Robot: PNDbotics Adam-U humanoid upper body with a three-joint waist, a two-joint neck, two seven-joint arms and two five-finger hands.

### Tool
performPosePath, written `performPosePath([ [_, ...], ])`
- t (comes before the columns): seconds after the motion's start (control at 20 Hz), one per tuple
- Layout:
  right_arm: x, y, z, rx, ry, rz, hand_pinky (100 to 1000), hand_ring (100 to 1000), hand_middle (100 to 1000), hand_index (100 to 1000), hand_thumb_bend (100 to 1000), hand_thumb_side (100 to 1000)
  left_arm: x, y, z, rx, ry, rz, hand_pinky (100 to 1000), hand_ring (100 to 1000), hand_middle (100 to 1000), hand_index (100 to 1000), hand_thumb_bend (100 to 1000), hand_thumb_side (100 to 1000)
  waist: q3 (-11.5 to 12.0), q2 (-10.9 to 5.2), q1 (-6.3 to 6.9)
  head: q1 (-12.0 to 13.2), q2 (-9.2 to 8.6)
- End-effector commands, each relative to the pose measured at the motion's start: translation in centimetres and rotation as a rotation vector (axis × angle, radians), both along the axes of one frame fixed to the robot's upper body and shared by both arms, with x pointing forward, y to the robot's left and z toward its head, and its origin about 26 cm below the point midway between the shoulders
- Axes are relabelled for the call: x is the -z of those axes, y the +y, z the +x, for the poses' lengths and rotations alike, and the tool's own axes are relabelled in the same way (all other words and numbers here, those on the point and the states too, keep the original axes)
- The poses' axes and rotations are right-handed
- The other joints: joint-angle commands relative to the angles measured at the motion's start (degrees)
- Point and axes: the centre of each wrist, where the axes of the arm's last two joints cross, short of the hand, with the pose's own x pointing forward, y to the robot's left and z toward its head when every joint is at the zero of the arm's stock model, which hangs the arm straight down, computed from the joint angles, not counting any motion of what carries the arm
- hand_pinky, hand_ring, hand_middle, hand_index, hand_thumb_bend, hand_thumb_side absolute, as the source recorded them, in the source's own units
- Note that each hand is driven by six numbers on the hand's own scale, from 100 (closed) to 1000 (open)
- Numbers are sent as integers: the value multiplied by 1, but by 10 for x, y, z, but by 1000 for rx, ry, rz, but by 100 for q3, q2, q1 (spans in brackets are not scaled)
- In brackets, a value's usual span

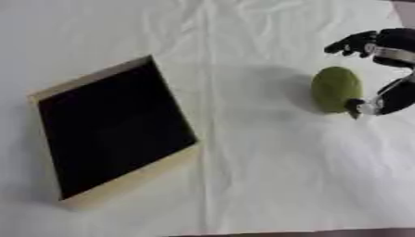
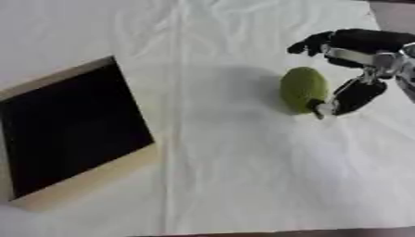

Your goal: Pick up objects on the table and place them in the box.

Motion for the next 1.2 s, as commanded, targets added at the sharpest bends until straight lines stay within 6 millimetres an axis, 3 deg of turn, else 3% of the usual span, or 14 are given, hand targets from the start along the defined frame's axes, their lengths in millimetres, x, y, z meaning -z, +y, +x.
performPosePath([
  [0.05,-7,-5,3,33,-10,-16,853,917,926,1000,385,100,-7,0,-2,3,-19,18,497,488,554,704,271,574,5,-103,23,-28,-61],
  [0.9,11,-25,34,135,69,27,843,906,907,1000,381,100,-6,-2,-1,8,-17,12,497,488,555,704,264,577,49,-60,17,-62,-98],
  [1.1,14,-27,36,141,88,17,831,871,826,977,375,100,-6,-2,-1,9,-17,12,497,488,555,704,264,577,48,-54,20,-61,-94],
  [1.2,15,-27,37,139,95,14,814,823,737,935,360,100,-6,-2,-1,9,-17,12,497,488,555,704,264,577,45,-54,20,-62,-93],
])
